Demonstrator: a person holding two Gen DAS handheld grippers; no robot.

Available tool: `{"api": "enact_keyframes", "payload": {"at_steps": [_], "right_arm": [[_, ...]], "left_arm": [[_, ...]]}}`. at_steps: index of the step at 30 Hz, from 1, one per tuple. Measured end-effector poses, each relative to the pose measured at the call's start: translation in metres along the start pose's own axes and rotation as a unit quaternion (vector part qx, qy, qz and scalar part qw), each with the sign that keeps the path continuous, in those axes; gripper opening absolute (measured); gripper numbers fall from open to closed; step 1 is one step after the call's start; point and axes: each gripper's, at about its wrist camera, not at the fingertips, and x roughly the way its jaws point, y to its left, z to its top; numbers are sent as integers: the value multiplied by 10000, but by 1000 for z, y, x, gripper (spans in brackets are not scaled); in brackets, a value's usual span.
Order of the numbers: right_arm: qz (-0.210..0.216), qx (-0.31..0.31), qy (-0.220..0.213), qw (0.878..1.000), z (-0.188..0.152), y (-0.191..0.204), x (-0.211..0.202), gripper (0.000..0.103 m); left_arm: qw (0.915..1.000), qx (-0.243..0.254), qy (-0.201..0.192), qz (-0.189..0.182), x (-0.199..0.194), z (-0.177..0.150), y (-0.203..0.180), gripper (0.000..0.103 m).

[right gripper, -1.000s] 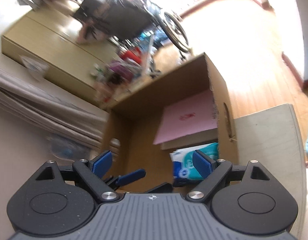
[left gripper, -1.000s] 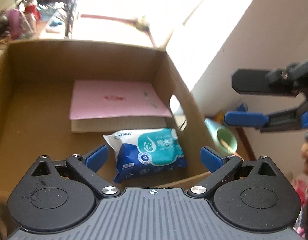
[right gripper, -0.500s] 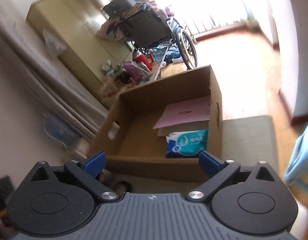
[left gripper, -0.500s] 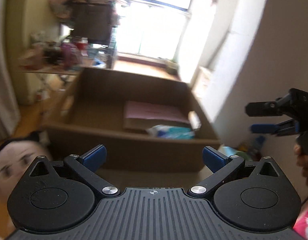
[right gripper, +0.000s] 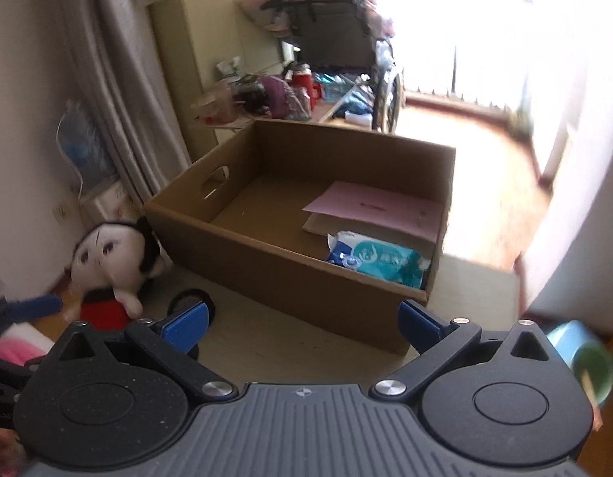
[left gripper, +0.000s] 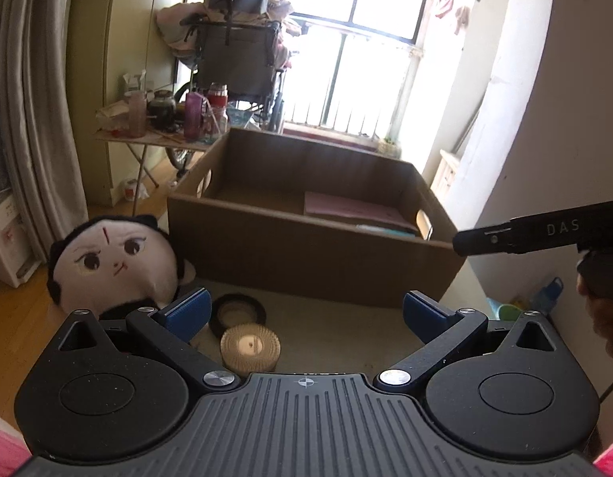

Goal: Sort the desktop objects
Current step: 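Withdraw the right tool up and out of the box, then move the right tool toward the rose-gold lidded jar on the table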

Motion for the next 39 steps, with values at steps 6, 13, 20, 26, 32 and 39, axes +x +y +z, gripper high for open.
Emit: {"api": "enact_keyframes", "payload": {"at_steps": [6,13,20,26,32,39], "right_arm": [[-44,-875,-625,9942,1,22,-9,103],[-207,-1533,-584,9862,6,53,5,103],[-267,-1993,-813,9762,2,74,4,103],[261,-2022,-1106,9727,3,66,-2,103],[457,-1805,-1108,9762,4,63,-3,103],[688,-1551,-1136,9789,5,64,-7,103]], "left_arm": [[9998,66,114,-142,-5,-11,-4,103],[9977,73,352,569,-2,-20,-4,103],[9982,75,536,259,0,-27,1,103],[9980,-325,410,-347,1,-28,14,103],[9950,-717,313,-625,3,-27,23,103],[9885,-1094,697,-780,22,-31,30,103]]}}
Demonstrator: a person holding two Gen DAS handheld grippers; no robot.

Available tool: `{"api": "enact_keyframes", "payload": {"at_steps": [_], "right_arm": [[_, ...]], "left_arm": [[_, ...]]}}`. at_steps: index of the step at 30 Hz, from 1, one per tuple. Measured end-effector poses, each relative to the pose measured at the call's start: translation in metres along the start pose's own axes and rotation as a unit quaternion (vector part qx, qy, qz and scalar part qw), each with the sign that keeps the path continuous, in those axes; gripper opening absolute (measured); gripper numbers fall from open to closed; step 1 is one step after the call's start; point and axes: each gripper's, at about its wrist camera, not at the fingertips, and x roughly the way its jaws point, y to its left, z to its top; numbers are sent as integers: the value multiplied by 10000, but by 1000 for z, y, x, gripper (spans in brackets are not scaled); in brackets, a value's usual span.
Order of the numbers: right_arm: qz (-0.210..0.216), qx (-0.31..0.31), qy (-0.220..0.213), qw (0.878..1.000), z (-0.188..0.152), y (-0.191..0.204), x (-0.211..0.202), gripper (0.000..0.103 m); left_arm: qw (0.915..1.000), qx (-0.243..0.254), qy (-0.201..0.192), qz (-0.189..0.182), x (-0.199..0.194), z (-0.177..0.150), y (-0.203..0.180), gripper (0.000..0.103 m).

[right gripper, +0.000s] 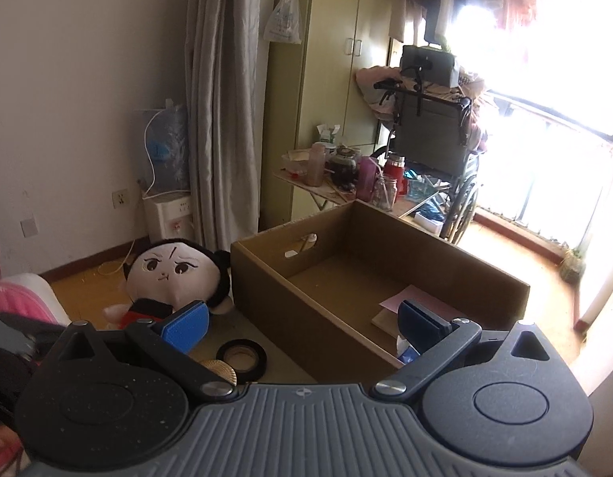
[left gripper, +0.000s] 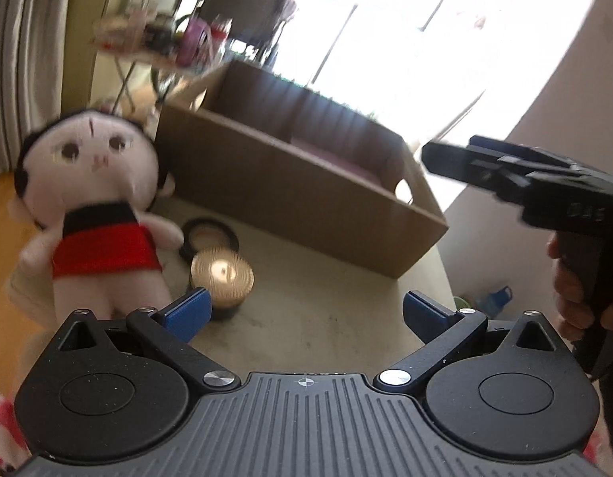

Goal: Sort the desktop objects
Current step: 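Move the right tool toward the rose-gold lidded jar on the table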

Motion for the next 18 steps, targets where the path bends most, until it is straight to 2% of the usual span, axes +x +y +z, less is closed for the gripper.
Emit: {"api": "enact_keyframes", "payload": {"at_steps": [3,9,13,18], "right_arm": [[43,115,14,9999,1,1,1,103],[220,439,141,9987,-1,-1,5,102],[373,647,259,9969,-2,-3,8,98],[534,870,450,9938,-6,-6,15,93]], "left_arm": [[9999,-52,93,44,5,-2,2,103],[9994,164,14,289,6,-4,0,103],[9968,591,-42,531,10,-6,-8,99],[9894,1171,-133,851,19,-10,-17,95]]}}
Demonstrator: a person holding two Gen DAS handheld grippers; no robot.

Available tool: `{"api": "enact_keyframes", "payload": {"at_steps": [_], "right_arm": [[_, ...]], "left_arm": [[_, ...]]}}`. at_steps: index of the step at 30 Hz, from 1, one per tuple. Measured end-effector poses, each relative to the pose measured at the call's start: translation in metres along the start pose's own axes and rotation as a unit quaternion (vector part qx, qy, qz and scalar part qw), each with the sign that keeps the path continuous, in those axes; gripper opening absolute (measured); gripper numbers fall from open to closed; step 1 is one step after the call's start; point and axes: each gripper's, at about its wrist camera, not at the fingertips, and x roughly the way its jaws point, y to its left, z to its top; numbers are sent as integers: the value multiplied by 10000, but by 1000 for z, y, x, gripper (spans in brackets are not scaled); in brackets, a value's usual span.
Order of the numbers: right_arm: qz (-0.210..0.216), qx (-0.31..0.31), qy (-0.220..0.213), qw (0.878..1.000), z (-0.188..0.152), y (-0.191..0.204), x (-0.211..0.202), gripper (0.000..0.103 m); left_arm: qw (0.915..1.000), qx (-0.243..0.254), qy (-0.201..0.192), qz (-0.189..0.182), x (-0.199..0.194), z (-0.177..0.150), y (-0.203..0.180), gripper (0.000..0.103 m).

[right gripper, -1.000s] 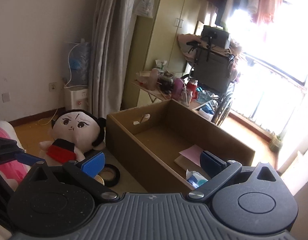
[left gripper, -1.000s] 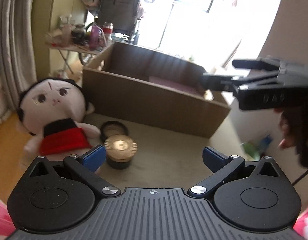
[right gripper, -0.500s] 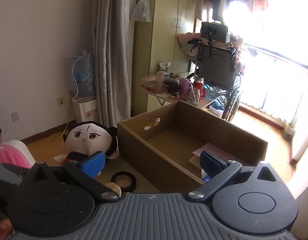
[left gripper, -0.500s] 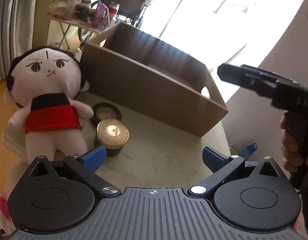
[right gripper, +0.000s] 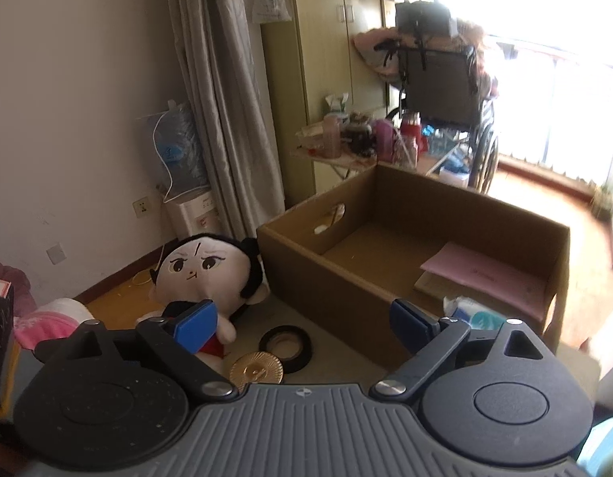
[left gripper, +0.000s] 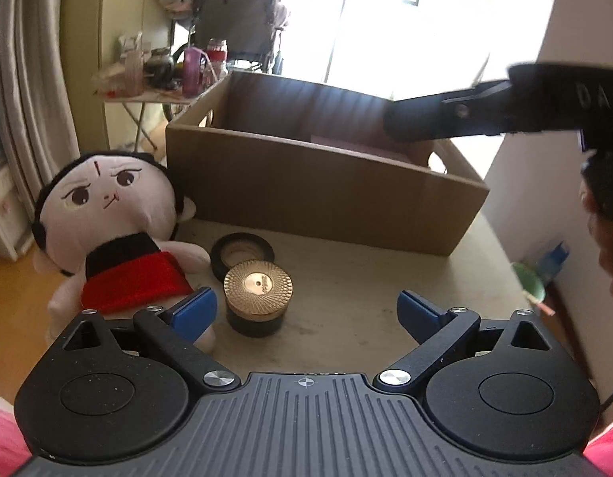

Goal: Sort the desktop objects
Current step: 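Move the right tool toward the rose-gold lidded jar on the table, then close the right gripper around the rose-gold jar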

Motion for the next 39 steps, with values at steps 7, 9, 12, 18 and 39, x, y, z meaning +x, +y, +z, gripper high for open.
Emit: {"api": "enact_keyframes", "payload": {"at_steps": [7,9,12,18,39], "right_arm": [[348,630,545,9959,-6,-14,29,80],[463,915,750,9919,-10,-21,42,75],[614,1311,1071,9837,-15,-30,64,68],[911,1622,1630,9689,-24,-36,105,59],[1318,1701,2509,9438,-30,-26,172,55]], "left_arm": [[9994,306,124,62,16,-8,-6,77],[9988,444,198,75,21,-10,-9,73],[9977,601,305,117,30,-11,-13,68],[9951,786,479,354,47,-12,-12,66],[9911,533,1139,444,75,-11,-2,70]]}}
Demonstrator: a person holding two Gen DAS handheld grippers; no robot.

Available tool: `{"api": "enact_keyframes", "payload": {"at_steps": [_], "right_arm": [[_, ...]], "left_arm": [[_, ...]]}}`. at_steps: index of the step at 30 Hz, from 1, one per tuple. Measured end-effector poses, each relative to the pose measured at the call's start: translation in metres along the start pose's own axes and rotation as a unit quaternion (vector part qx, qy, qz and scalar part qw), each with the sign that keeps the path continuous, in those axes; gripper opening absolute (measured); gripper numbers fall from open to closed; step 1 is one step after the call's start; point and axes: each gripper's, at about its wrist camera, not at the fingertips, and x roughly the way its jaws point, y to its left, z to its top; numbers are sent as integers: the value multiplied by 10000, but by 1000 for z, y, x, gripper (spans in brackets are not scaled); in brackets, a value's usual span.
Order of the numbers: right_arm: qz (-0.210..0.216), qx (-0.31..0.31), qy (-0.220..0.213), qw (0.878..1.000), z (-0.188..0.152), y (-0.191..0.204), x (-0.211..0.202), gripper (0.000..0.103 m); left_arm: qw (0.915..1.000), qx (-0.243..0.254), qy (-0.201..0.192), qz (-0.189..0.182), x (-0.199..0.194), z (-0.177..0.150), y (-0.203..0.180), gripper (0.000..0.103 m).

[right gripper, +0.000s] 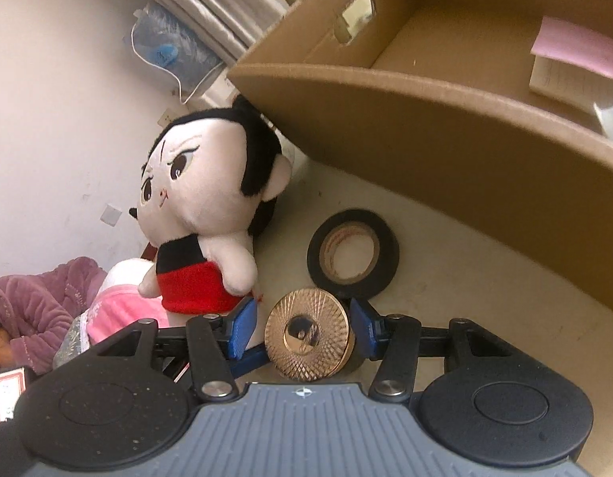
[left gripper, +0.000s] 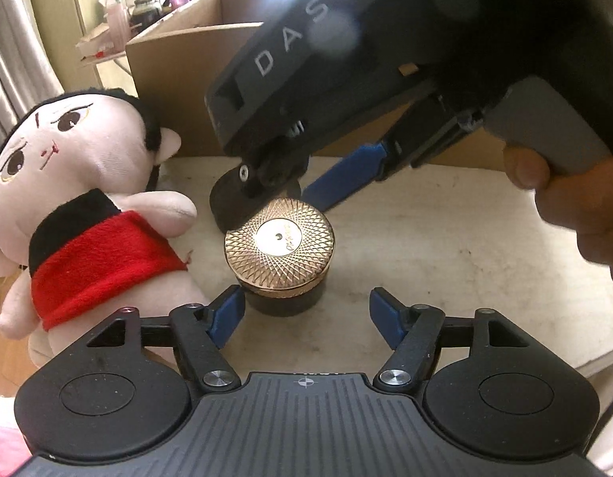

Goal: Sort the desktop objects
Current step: 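Close the right gripper around the rose-gold jar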

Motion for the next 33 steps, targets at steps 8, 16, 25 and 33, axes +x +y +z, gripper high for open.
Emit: {"api": "enact_keyframes", "payload": {"at_steps": [8,16,25,33], "right_arm": [[-147,33,-22,9999,-6,-6,-7,56],[-319,96,-31,9994,-17,-16,-21,56],[-385,185,-91,9990,-28,-21,-30,56],[-650,-225,-84,9976,-36,-9,-34,56]], "left_arm": [[9996,138,-21,-249,-6,-5,-12,70],[9982,320,-58,-495,-16,-15,-34,70],[9970,394,-127,-660,-30,-24,-47,70],[9959,376,-355,-739,-40,-34,-41,70]]}}
